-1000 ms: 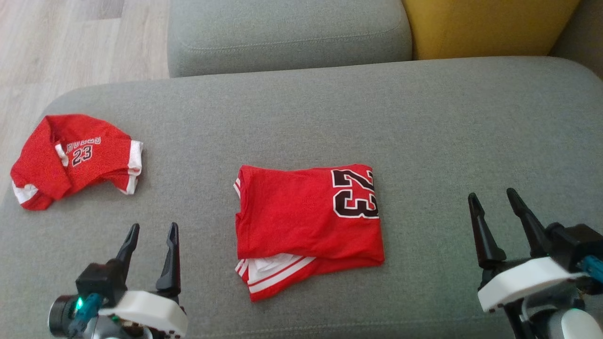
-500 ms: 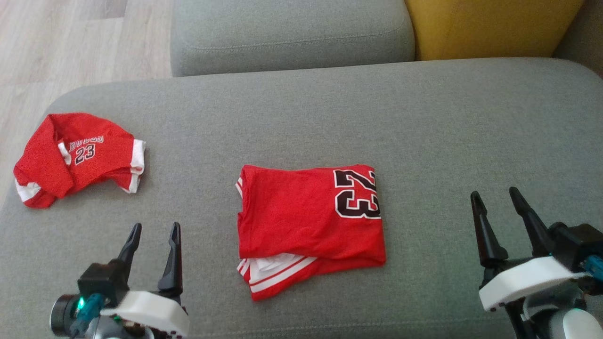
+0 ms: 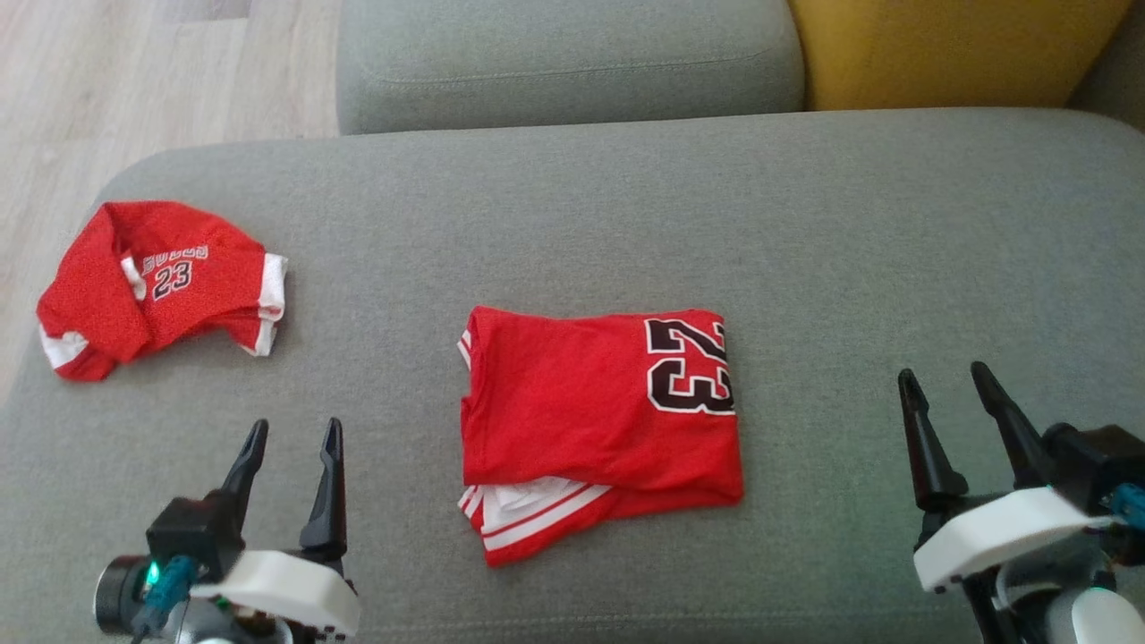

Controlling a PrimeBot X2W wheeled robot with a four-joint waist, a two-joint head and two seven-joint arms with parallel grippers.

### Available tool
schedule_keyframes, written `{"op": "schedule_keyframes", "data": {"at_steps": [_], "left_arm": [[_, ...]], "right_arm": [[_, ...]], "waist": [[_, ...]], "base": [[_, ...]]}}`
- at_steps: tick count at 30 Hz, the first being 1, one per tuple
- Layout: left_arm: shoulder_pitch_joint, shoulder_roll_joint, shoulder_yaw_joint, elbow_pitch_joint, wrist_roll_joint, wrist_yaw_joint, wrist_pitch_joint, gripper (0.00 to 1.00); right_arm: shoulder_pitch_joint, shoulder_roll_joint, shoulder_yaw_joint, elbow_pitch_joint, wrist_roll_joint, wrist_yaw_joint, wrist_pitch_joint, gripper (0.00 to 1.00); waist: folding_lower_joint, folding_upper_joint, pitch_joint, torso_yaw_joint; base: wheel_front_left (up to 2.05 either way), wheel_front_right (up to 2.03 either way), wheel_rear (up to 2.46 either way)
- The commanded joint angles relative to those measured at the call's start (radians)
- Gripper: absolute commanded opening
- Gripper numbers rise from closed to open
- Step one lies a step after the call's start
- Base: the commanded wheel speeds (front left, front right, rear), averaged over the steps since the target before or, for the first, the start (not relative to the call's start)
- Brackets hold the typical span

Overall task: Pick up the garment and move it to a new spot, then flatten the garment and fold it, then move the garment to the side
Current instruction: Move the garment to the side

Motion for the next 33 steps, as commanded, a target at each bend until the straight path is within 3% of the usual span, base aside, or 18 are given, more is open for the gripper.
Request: {"op": "schedule_keyframes", "data": {"at_steps": [1,7,16,24,25,27,33], "left_arm": [[-0.062,0.024,0.039,-0.036,0.003,0.004,-0.014,1.0],[-0.091,0.021,0.028,-0.045,0.009,-0.002,-0.018,1.0],[-0.196,-0.011,-0.004,-0.019,0.023,-0.044,-0.041,1.0],[-0.242,-0.041,-0.007,0.013,0.033,-0.067,-0.053,1.0],[-0.244,-0.043,-0.005,0.016,0.035,-0.068,-0.054,1.0],[-0.244,-0.046,0.002,0.019,0.038,-0.069,-0.055,1.0],[-0.248,-0.047,0.022,0.013,0.051,-0.077,-0.056,1.0]], "right_arm": [[-0.022,-0.004,0.015,-0.028,-0.003,-0.001,0.001,1.0],[-0.047,-0.005,0.028,0.042,0.011,-0.001,0.012,1.0],[-0.18,0.014,0.101,0.292,0.047,-0.001,0.016,1.0],[-0.259,0.028,0.119,0.455,0.062,-0.001,0.09,1.0],[-0.265,0.029,0.121,0.463,0.064,-0.001,0.098,0.78],[-0.273,0.031,0.13,0.47,0.069,-0.001,0.111,0.0],[-0.301,0.026,0.171,0.445,0.072,-0.001,0.111,0.0]], "waist": [[0.0,0.0,0.003,0.006],[0.0,0.0,0.035,0.052],[0.0,0.0,0.133,0.173],[0.0,0.0,0.181,0.219],[0.0,0.0,0.184,0.219],[0.0,0.0,0.19,0.211],[0.0,0.0,0.198,0.152]], "base": [[0.0,0.0,0.0],[0.0,0.0,0.0],[0.0,0.0,0.0],[0.0,0.0,0.0],[0.0,0.0,0.0],[0.0,0.0,0.0],[0.0,0.0,0.0]]}}
